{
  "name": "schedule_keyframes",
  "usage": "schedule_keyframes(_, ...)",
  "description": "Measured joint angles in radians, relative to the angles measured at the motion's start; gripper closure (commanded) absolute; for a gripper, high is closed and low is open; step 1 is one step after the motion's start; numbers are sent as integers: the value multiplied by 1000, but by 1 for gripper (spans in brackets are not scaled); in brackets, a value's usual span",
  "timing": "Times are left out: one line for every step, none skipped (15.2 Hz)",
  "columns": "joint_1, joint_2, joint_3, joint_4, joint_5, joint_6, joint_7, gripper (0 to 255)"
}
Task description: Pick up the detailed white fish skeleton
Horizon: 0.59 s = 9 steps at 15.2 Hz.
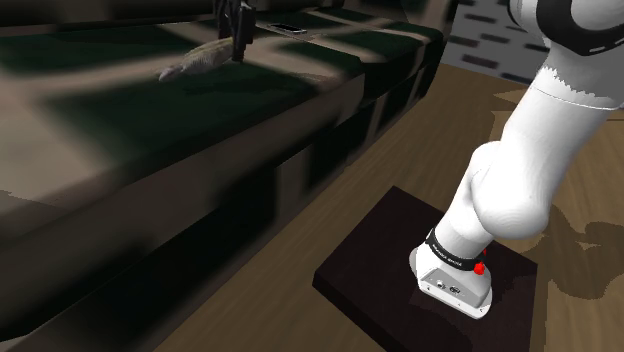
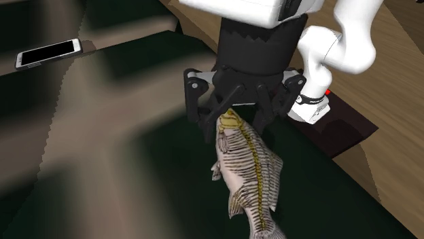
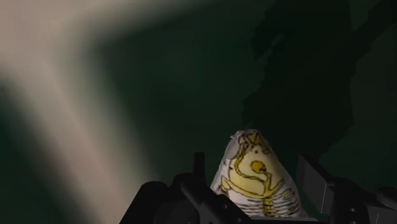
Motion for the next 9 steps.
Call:
schedule_keyframes(1, 4, 1, 20, -1, -16, 2, 255)
schedule_keyframes(1, 8, 1, 39, -1, -31, 2, 255)
schedule_keyframes(2, 12, 2, 58, -2, -46, 5, 255)
schedule_keyframes(2, 15, 1, 77, -2, -62, 4, 255)
schedule_keyframes(1, 21, 1, 96, -3, -75, 4, 255)
schedule_keyframes(1, 26, 1, 115, -3, -89, 4, 255)
schedule_keyframes(1, 32, 0, 137, -3, -105, 3, 255)
schedule_keyframes(2, 38, 1, 157, -4, -120, 6, 255)
schedule_keyframes(1, 42, 1, 172, -4, -130, 5, 255)
